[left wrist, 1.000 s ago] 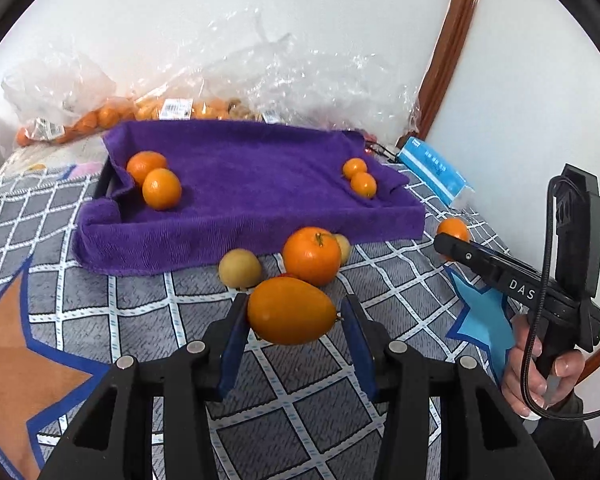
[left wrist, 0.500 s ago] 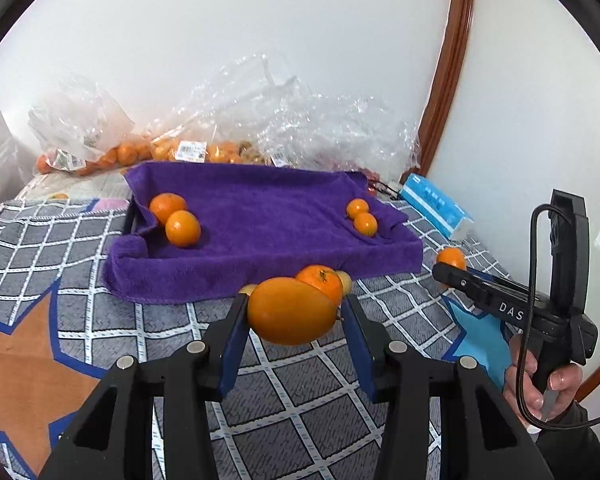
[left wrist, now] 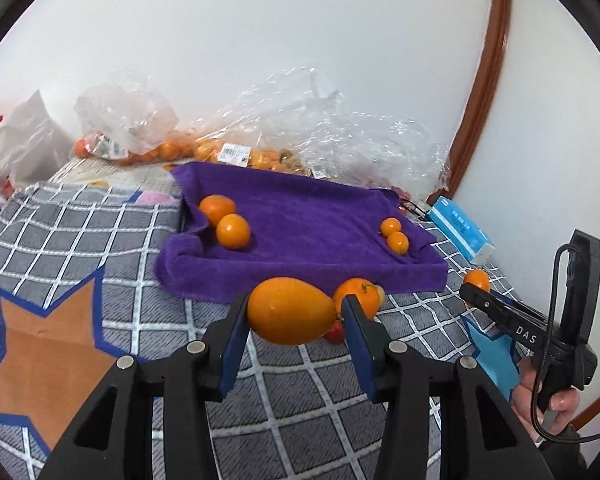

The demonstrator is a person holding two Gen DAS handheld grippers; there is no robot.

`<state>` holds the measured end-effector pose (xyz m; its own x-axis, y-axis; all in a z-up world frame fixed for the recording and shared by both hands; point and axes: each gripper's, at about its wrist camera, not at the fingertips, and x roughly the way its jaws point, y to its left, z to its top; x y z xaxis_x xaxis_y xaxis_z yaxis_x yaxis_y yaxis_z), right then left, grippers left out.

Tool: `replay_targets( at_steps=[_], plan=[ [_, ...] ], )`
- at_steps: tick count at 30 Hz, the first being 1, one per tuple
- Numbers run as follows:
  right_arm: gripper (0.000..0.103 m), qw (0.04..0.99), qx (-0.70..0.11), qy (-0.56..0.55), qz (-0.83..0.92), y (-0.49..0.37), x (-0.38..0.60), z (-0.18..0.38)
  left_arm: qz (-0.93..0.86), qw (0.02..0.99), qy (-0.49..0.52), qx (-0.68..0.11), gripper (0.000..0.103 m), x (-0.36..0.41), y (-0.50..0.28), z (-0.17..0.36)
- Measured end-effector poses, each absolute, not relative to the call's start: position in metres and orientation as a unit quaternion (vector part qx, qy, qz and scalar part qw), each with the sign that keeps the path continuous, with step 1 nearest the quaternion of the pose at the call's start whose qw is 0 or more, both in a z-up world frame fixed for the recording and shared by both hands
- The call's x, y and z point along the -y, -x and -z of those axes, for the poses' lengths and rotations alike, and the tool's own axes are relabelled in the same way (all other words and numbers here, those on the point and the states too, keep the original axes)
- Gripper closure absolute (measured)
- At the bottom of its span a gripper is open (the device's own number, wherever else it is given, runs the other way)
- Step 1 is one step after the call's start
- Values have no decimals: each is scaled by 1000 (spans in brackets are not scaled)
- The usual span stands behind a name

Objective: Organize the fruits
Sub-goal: 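Carry the oval fruit over the towel with the left tool while the right tool carries its orange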

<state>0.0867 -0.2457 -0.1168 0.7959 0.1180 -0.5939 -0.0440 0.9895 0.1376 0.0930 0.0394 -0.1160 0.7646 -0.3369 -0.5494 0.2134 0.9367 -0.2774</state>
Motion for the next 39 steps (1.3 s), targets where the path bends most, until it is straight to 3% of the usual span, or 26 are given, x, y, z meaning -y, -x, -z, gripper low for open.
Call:
replay_targets(
  at_steps=[19,39],
  plan=[
    [63,939,-332,-69,-57,-95,241,94,134,940,99,-297,59,-50,-96,70],
    [63,959,-265,-46,-88,-158,207,31,136,953,93,-253,59,-21,-169,34]
  ],
)
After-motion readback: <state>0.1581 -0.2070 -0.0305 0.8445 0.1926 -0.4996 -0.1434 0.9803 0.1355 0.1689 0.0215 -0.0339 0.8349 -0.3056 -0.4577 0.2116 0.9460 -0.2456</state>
